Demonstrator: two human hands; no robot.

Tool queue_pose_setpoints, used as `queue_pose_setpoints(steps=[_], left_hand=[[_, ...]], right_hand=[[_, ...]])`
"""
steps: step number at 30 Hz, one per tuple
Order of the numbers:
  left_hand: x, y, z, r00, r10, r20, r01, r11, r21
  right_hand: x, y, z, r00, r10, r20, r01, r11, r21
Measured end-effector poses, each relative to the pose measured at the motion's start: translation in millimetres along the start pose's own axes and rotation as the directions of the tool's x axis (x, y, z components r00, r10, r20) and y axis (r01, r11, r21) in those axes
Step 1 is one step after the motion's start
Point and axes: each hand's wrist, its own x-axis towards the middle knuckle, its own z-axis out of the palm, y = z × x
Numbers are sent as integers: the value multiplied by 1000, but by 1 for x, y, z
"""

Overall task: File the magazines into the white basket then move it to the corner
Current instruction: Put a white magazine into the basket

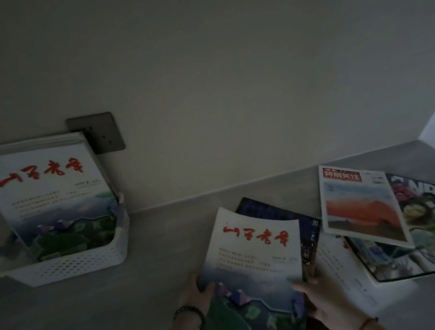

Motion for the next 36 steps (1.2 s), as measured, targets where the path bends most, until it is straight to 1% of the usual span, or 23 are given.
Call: queue_pose_setpoints(steps=[2, 4, 6, 8, 10, 12, 13, 14, 16, 19, 21, 22, 23, 24, 25, 28, 30, 33, 36], left_hand=[[-7, 0, 3, 1000, 13, 5, -13, 998, -53], [-15, 2, 2, 997, 77, -30, -79, 994, -77], [-26, 8, -5, 989, 129, -70, -137, 981, -138], [-35, 12, -20, 980, 149, -135, -175, 960, -216], [-40, 17, -45, 964, 135, -230, -194, 947, -257], [-43, 24, -79, 931, 143, -337, -231, 943, -239], [-43, 28, -98, 902, 165, -400, -267, 939, -216], [-45, 32, -118, 865, 193, -463, -306, 934, -183], [-46, 38, -160, 799, 224, -558, -359, 922, -143], [-42, 44, -225, 772, 199, -604, -374, 910, -179], [-34, 45, -266, 741, 178, -647, -370, 913, -172], [-28, 45, -285, 711, 178, -681, -395, 902, -177], [-21, 43, -303, 677, 167, -716, -408, 896, -177], [-13, 41, -320, 653, 156, -741, -409, 896, -172], [-6, 37, -335, 646, 144, -750, -399, 901, -170], [23, 22, -370, 671, 111, -733, -366, 910, -197], [43, 10, -384, 691, 80, -719, -336, 916, -221], [69, -9, -389, 722, 36, -691, -286, 925, -251], [91, -30, -381, 751, 1, -661, -222, 942, -250]], right_hand=[[3, 6, 2, 999, -32, -4, 31, 991, -130], [4, 8, 5, 993, -120, -18, 111, 959, -261], [4, 3, 7, 968, -249, 16, 239, 908, -345], [-3, -6, 10, 920, -382, 86, 384, 837, -389], [-18, -25, 22, 839, -524, 148, 529, 723, -443], [-33, -48, 43, 720, -658, 221, 676, 594, -436], [-40, -60, 57, 665, -701, 257, 730, 540, -419], [-46, -72, 73, 620, -730, 288, 769, 494, -406], [-60, -98, 110, 557, -752, 353, 813, 408, -415], [-80, -133, 167, 483, -751, 449, 853, 287, -436], [-91, -153, 205, 407, -791, 457, 892, 235, -387], [-95, -161, 223, 375, -811, 450, 909, 226, -349], [-98, -168, 241, 361, -821, 442, 921, 240, -307], [-99, -175, 259, 365, -824, 433, 925, 267, -271], [-99, -180, 276, 378, -824, 422, 923, 296, -247], [-92, -191, 321, 415, -824, 386, 908, 349, -232], [-83, -193, 344, 436, -822, 366, 896, 357, -264], [-65, -191, 366, 472, -806, 357, 860, 332, -388], [-45, -180, 379, 543, -771, 332, 814, 386, -434]])
